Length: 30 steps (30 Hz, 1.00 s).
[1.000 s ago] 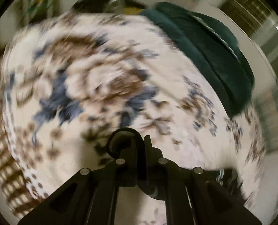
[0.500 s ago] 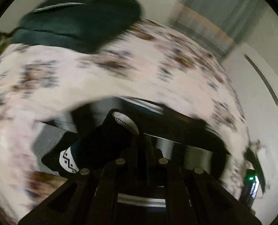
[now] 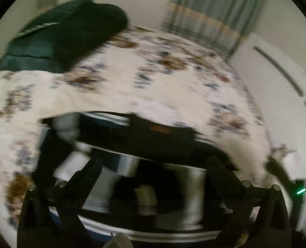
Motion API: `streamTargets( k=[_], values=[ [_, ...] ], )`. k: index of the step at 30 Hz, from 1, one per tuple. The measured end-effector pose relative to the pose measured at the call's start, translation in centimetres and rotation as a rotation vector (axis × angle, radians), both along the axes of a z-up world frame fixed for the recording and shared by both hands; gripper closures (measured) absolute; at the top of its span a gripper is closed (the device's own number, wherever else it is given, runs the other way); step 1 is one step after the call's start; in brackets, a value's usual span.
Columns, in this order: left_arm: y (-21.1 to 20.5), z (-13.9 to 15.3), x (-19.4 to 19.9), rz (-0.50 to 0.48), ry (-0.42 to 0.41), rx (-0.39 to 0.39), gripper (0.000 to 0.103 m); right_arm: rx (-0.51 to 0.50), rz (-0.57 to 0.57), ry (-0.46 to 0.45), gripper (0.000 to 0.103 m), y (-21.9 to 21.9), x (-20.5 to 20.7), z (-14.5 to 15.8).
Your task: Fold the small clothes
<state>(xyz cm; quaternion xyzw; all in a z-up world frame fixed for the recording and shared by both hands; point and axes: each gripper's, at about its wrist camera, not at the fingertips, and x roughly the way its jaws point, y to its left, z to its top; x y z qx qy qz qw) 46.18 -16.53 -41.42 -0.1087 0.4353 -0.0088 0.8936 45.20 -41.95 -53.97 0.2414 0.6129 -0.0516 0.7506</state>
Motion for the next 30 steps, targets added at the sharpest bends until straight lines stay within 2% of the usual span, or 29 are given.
streamTargets(
  k=[3, 6, 10, 11, 12, 14, 17, 19, 21, 22, 25, 26, 28, 29, 30],
  values=[
    [6.1, -0.6, -1.6, 0.141, 0.006, 0.089, 0.0, 0.116, 0.063, -0.037, 0.002, 2.3, 2.1, 0.0],
    [12.1, -1.5, -3.6, 0.264, 0.047, 0.148, 0.0, 0.12, 0.125, -0.038, 0.007, 5.1, 4.0, -1.0],
    [18.1, -2.9, -5.9, 0.38, 0.119, 0.198, 0.0, 0.08, 0.21, -0.003, 0.015, 8.4, 7.5, -4.3],
    [18.8, -3.2, -6.3, 0.394, 0.126, 0.206, 0.0, 0.085, 0.235, 0.006, 0.027, 9.2, 8.3, -5.4],
    [19.6, -3.4, -6.7, 0.407, 0.133, 0.217, 0.0, 0.105, 0.256, 0.009, 0.057, 9.7, 8.9, -6.2],
    [20.3, -3.8, -7.1, 0.421, 0.146, 0.237, 0.0, 0.144, 0.278, 0.019, 0.101, 10.5, 9.5, -6.9],
    [20.8, -4.5, -7.2, 0.425, 0.16, 0.238, 0.0, 0.112, 0.222, -0.073, 0.101, 9.6, 8.2, -3.6],
    [20.5, -4.8, -6.6, 0.417, 0.163, 0.223, 0.0, 0.126, 0.134, -0.099, 0.101, 7.2, 6.8, -1.1],
    [20.2, -5.1, -5.7, 0.406, 0.163, 0.213, 0.0, 0.095, 0.072, -0.107, 0.102, 5.1, 5.9, 0.7],
    [20.0, -5.3, -5.2, 0.395, 0.164, 0.207, 0.0, 0.048, 0.028, -0.106, 0.101, 3.4, 5.3, 1.5],
    [18.7, -6.1, -3.1, 0.348, 0.168, 0.198, 0.0, -0.051, -0.011, -0.087, 0.101, 0.6, 5.0, 1.8],
    [18.2, -6.4, -2.3, 0.327, 0.171, 0.202, 0.0, -0.054, -0.015, -0.046, 0.1, -0.2, 5.4, 1.1],
    [17.0, -7.0, -0.5, 0.279, 0.185, 0.219, 0.0, -0.034, -0.004, 0.035, 0.089, -1.2, 6.1, -0.3],
    [16.7, -7.3, 0.1, 0.261, 0.194, 0.225, 0.0, -0.047, -0.001, 0.06, 0.07, -1.5, 6.5, -0.5],
    [16.2, -7.6, 1.1, 0.237, 0.205, 0.233, 0.0, -0.054, -0.007, 0.044, 0.057, -1.8, 6.5, -0.2]
  ],
)
